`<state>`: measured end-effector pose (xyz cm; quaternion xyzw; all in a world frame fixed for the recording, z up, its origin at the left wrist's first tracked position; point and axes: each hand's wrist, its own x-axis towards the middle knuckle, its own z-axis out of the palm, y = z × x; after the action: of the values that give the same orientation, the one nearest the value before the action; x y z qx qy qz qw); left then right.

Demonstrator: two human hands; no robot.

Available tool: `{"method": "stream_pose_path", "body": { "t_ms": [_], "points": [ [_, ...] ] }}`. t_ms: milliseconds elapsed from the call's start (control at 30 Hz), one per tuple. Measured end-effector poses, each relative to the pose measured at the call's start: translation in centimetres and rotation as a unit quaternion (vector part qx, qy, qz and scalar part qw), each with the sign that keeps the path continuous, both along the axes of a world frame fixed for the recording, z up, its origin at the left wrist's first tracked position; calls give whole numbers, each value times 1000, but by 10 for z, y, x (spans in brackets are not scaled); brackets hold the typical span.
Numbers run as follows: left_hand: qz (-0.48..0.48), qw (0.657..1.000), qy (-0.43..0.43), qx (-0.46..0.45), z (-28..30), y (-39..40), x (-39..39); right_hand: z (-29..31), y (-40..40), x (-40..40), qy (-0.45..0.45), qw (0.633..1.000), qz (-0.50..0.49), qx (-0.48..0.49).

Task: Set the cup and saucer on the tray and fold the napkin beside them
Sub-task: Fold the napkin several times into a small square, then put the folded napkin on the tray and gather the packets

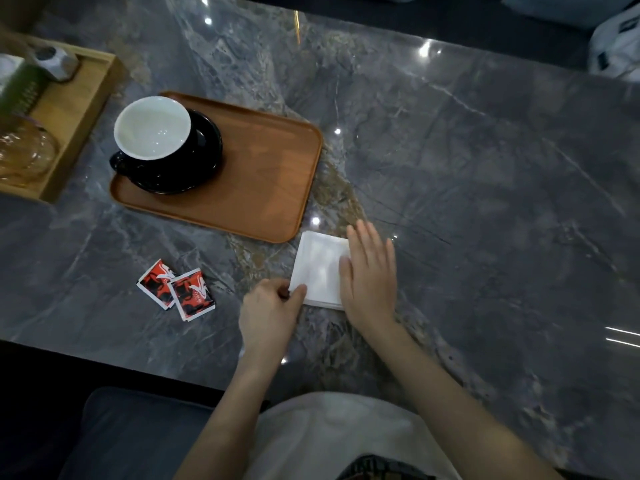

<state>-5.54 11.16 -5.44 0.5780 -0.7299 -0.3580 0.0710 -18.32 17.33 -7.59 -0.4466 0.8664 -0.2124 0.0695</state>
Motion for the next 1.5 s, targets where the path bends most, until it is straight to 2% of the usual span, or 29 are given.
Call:
{"method": "stream_pose_path", "body": {
  "t_ms": [67,133,333,433,567,633,733,833,900,967,1100,1200,1267,1333,1400,1500],
  "points": [
    [-1,1000,-2,-4,1,0,-1,-1,13,7,-33,995,-16,96],
    [-2,1000,-3,-13,2,0,-2,-8,19,9,-46,987,-16,150],
    [-6,999,-8,-34,3,2,-3,-19,20,11,-20,985,-21,171],
    [-8,999,-10,-40,3,2,-2,-17,21,6,-46,985,-8,165],
    [-14,999,-1,-36,0,2,-1,-16,33,5,-57,976,-98,187],
    [-14,999,-1,-33,-3,1,0,-15,34,6,-63,973,-103,198],
    [-26,999,-2,-41,-7,1,1,-9,28,7,-110,977,-87,158],
    [-28,998,1,-50,-10,1,3,-3,24,9,-216,970,-99,47],
    [-28,998,14,-52,-13,1,7,4,22,12,-306,944,-107,-55],
    [-36,998,24,-43,-14,-1,10,15,20,14,-396,900,-125,-130],
    [-47,998,36,14,-8,-7,14,33,10,9,-534,796,-229,-170],
    [-53,995,54,70,4,-20,14,42,1,3,-558,777,-244,-158],
    [-34,989,98,102,17,-34,13,51,-7,0,-574,764,-238,-174],
    [3,968,178,177,34,-52,7,57,-19,-3,-592,747,-232,-192],
    [41,929,245,275,47,-72,0,61,-34,-5,-610,732,-230,-196],
    [97,880,286,366,58,-106,-8,68,-60,-9,-657,694,-208,-212]
  ]
}}
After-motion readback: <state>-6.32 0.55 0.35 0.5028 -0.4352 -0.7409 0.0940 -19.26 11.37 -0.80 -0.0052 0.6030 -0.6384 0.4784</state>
